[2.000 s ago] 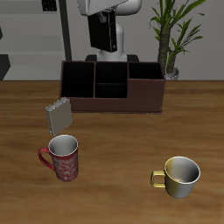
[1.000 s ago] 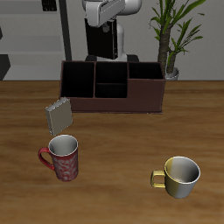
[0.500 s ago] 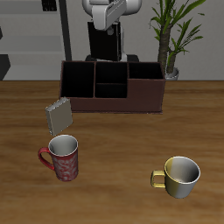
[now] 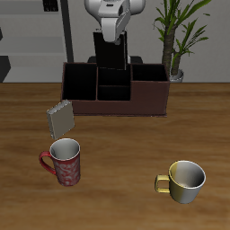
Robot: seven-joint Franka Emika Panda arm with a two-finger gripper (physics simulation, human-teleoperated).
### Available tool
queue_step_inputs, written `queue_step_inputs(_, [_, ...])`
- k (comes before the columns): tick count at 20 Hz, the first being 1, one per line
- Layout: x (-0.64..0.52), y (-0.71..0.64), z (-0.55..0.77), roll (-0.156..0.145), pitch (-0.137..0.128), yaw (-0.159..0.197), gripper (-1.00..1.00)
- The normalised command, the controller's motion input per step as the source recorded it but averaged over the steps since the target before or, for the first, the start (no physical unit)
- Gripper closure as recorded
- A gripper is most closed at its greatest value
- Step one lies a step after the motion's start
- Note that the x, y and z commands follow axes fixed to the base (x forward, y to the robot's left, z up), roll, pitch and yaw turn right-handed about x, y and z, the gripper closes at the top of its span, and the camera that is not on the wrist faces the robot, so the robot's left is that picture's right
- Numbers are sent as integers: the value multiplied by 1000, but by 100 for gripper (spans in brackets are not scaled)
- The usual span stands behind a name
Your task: Place the black book into the back desk caddy's front compartment
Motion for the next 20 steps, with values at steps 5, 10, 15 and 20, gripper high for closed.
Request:
queue_step_inputs(5, [-38,68,-102,4,15,62,100])
queue_step_inputs(10, [33,-54,-2,-14,-1,23,100])
queue_step_inputs(15, [-4,-35,-50,-24,9,6,100])
queue_step_inputs(20, [35,4,-34,-22,-3,-8,100])
